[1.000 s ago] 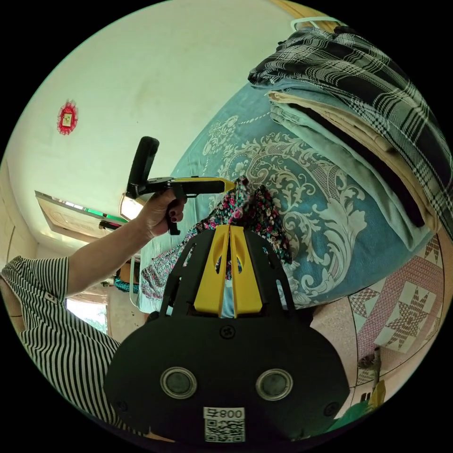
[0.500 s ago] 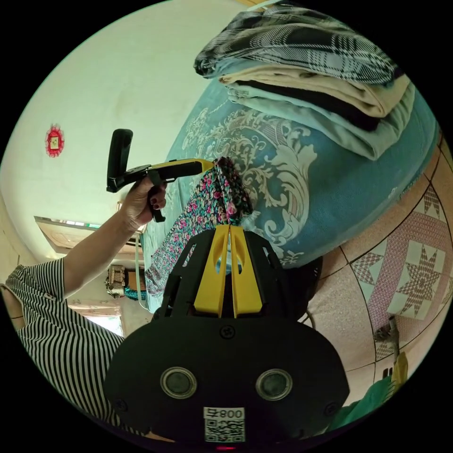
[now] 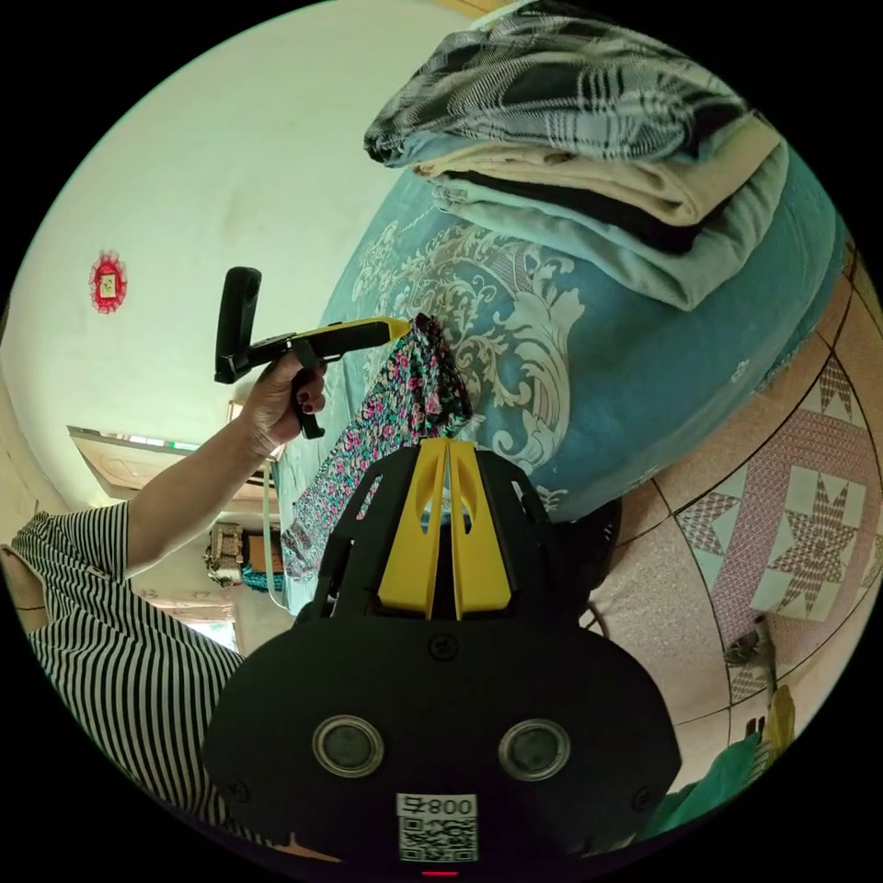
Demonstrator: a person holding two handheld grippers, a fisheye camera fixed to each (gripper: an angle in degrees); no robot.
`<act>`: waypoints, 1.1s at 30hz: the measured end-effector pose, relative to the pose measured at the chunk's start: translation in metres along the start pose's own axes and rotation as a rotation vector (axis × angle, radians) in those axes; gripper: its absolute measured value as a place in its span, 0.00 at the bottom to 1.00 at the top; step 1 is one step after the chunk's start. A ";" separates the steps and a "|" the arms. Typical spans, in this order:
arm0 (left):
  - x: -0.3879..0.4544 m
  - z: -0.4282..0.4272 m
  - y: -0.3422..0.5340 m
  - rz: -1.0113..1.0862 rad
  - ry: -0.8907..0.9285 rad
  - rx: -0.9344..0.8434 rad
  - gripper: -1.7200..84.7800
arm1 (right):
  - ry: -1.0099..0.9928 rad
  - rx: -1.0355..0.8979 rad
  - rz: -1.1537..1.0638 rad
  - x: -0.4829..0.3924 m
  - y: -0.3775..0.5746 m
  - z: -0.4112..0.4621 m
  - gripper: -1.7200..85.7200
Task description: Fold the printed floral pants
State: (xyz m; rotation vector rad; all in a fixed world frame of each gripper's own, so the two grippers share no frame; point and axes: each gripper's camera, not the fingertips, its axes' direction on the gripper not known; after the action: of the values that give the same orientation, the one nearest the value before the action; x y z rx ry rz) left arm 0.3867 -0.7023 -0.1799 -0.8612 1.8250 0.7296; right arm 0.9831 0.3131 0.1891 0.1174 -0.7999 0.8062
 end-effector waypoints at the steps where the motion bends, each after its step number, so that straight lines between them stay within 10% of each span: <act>1: 0.000 -0.004 0.009 -0.006 -0.003 0.029 0.04 | 0.008 0.005 -0.024 -0.006 -0.001 0.000 0.02; 23: -0.026 0.000 0.166 -0.058 0.008 -0.032 0.02 | 0.382 -0.176 -0.333 -0.091 -0.038 0.166 0.02; 33: -0.071 -0.031 0.367 -0.358 0.156 0.028 0.02 | 0.422 -0.215 -0.365 -0.113 -0.051 0.240 0.02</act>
State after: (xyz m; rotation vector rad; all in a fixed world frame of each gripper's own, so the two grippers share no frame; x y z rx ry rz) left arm 0.0941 -0.4991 -0.0629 -1.2146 1.7439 0.4177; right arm 0.8271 0.1179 0.2917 -0.0957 -0.4407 0.3749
